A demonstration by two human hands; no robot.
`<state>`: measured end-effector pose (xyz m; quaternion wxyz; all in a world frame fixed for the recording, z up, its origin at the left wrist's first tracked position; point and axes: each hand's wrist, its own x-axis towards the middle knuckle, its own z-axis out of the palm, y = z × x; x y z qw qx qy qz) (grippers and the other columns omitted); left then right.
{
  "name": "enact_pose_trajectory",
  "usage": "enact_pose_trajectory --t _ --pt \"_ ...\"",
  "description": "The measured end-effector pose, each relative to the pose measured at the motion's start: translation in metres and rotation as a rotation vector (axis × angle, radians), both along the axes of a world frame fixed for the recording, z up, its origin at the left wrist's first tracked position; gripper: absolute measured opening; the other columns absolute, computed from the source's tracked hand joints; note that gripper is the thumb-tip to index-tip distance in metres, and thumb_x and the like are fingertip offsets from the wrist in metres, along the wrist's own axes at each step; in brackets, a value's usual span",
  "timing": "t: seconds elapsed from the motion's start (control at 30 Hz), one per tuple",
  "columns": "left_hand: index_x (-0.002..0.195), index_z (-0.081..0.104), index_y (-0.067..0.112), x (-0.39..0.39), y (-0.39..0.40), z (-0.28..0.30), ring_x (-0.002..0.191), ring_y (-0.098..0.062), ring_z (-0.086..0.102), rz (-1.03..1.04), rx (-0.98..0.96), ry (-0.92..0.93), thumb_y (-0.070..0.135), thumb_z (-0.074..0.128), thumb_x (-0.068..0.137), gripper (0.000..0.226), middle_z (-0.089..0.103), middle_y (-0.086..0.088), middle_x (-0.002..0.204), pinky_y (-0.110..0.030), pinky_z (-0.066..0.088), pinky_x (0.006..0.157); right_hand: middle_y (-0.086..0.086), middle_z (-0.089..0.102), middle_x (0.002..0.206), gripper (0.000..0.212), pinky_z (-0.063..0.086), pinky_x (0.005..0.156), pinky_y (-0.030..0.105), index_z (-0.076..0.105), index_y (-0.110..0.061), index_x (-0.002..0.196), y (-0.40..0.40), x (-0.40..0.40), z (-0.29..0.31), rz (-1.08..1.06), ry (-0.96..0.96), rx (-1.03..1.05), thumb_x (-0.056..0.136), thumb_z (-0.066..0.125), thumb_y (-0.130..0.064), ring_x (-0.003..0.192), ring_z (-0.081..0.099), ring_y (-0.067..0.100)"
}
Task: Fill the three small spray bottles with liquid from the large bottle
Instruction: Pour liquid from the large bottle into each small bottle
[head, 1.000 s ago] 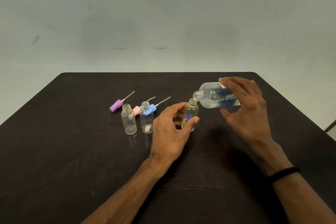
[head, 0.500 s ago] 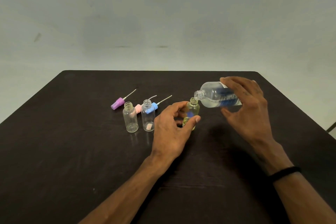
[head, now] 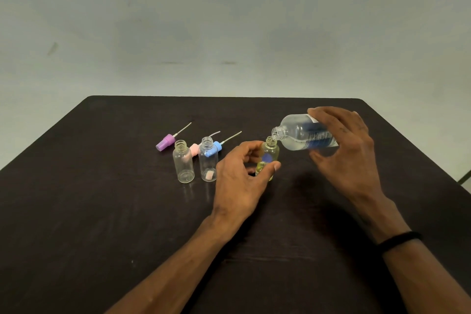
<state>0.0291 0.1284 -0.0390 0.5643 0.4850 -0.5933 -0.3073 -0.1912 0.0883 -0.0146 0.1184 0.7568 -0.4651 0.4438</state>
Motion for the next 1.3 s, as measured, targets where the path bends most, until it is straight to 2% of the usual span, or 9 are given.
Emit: enact_pose_trajectory --t 0.17,0.63,0.77,1.07,1.3 --pt "0.123 0.072 0.021 -0.0001 0.0014 0.0011 0.098 -0.004 0.072 0.003 0.0 -0.01 0.025 0.088 0.084 0.042 0.075 0.009 0.104 -0.02 0.062 0.081 0.009 0.063 0.141 0.087 0.034 0.122 0.066 0.059 -0.016 0.147 0.001 0.0002 -0.0006 0.0 0.002 0.011 0.069 0.092 0.003 0.135 0.057 0.031" --pt "0.125 0.07 0.021 0.0012 0.0008 0.0011 0.099 -0.003 0.071 0.002 -0.006 -0.028 0.028 0.088 0.084 0.045 0.075 0.01 0.106 -0.02 0.062 0.081 0.009 0.063 0.142 0.087 0.035 0.121 0.066 0.059 -0.016 0.147 0.0009 -0.0004 0.0002 -0.006 0.005 0.004 0.069 0.093 0.002 0.135 0.057 0.031" --pt "0.125 0.071 0.02 0.0011 0.0013 0.0012 0.099 0.0 0.07 0.002 -0.01 -0.026 0.027 0.088 0.084 0.045 0.074 0.011 0.106 -0.016 0.06 0.079 0.01 0.063 0.142 0.089 0.033 0.122 0.065 0.058 -0.017 0.148 0.0011 -0.0004 -0.0006 -0.008 0.009 0.015 0.068 0.093 0.002 0.136 0.056 0.031" --pt "0.123 0.071 0.021 0.0001 0.002 0.0015 0.099 -0.002 0.071 0.005 -0.006 -0.03 0.027 0.088 0.084 0.044 0.074 0.01 0.105 -0.024 0.063 0.082 0.012 0.063 0.142 0.088 0.033 0.123 0.067 0.059 -0.015 0.148 0.0021 0.0 0.0007 -0.01 0.007 0.016 0.068 0.093 0.003 0.136 0.057 0.033" --pt "0.123 0.071 0.019 0.0003 0.0016 0.0024 0.098 -0.001 0.071 0.004 -0.005 -0.022 0.025 0.089 0.084 0.043 0.075 0.01 0.104 -0.023 0.063 0.081 0.012 0.063 0.141 0.086 0.033 0.122 0.067 0.06 -0.013 0.146 0.0023 0.0003 0.0018 -0.002 0.003 0.008 0.068 0.092 0.004 0.135 0.057 0.033"
